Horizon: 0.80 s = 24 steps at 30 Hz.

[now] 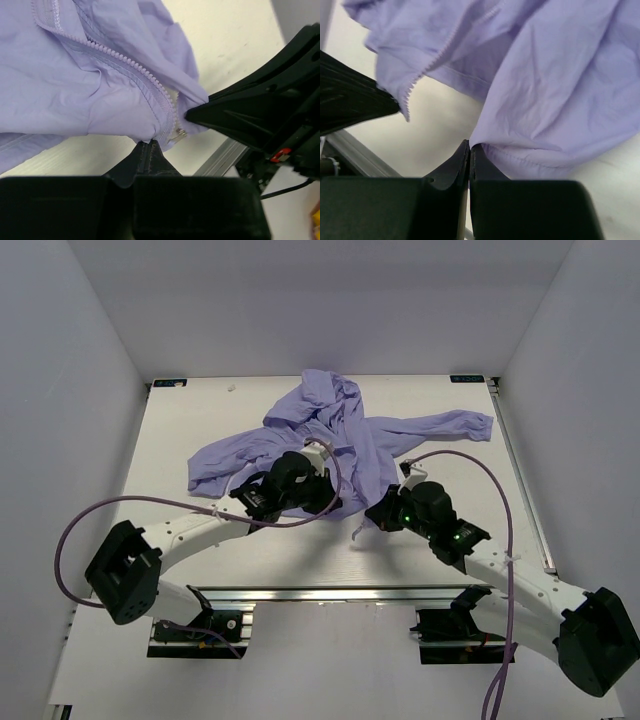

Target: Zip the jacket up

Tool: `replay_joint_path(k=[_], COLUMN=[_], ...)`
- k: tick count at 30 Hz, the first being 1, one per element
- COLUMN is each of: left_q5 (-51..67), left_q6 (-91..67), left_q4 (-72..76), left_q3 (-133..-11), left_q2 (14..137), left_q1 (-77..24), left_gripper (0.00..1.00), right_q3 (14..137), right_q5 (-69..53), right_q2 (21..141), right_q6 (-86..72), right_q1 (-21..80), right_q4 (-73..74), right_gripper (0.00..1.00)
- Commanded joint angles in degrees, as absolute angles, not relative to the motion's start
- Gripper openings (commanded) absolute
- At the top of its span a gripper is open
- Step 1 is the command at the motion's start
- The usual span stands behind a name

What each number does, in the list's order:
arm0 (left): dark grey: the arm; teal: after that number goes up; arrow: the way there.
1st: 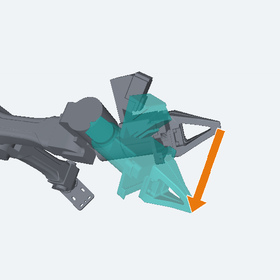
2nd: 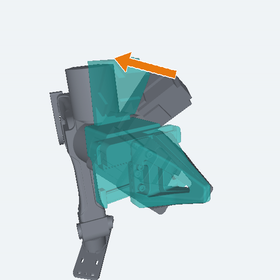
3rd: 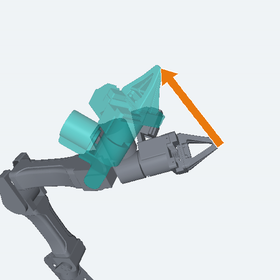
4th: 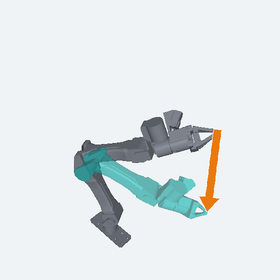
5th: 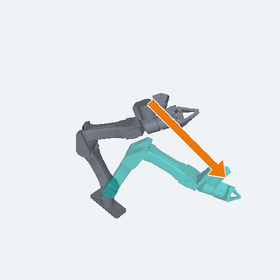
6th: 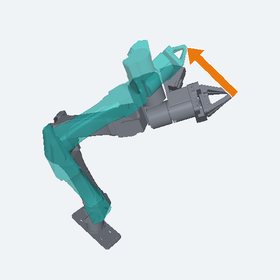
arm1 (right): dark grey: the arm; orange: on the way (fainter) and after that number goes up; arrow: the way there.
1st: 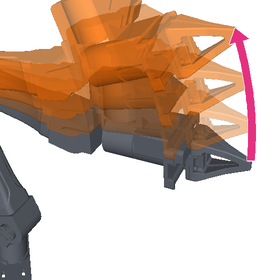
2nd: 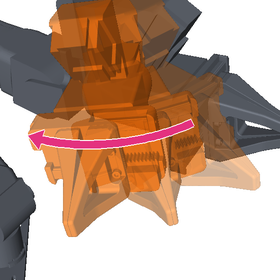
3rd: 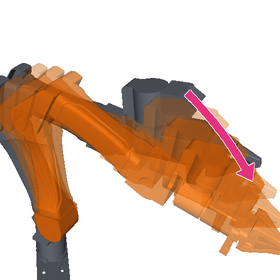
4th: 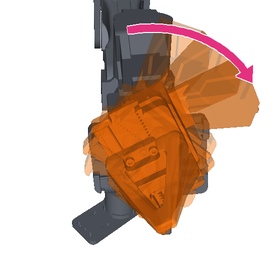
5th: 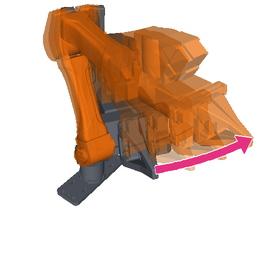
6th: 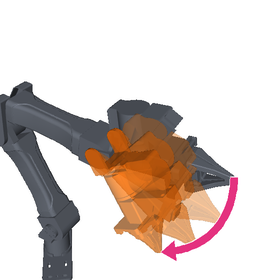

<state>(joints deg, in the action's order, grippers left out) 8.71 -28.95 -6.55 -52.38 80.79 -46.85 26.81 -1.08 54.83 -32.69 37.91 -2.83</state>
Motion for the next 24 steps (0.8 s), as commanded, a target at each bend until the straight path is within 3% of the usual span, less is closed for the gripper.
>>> replay_joint_path(k=[1, 6, 24], left_q5=[7.5, 7.8, 2.9], left_q6=[-35.9, -43.8, -61.5], left_q4=[-0.5, 9.0, 15.7], left_q3=[-50.1, -45.0, -39.3], left_q2=[77.7, 77.0, 76.0], left_q1=[-47.1, -47.0, -47.3], left_gripper=[0.0, 0.0, 0.0], right_q3=[25.8, 23.1, 14.5], right_q5=[-4.2, -4.9, -3.0], right_q2=[53.2, 51.8, 47.1], right_q6=[-34.5, -37.5, -40.5], right_q1=[37.5, 37.3, 37.4], right_q4=[-14.6, -21.8, -36.0], right_gripper=[0.0, 0.0, 0.0])
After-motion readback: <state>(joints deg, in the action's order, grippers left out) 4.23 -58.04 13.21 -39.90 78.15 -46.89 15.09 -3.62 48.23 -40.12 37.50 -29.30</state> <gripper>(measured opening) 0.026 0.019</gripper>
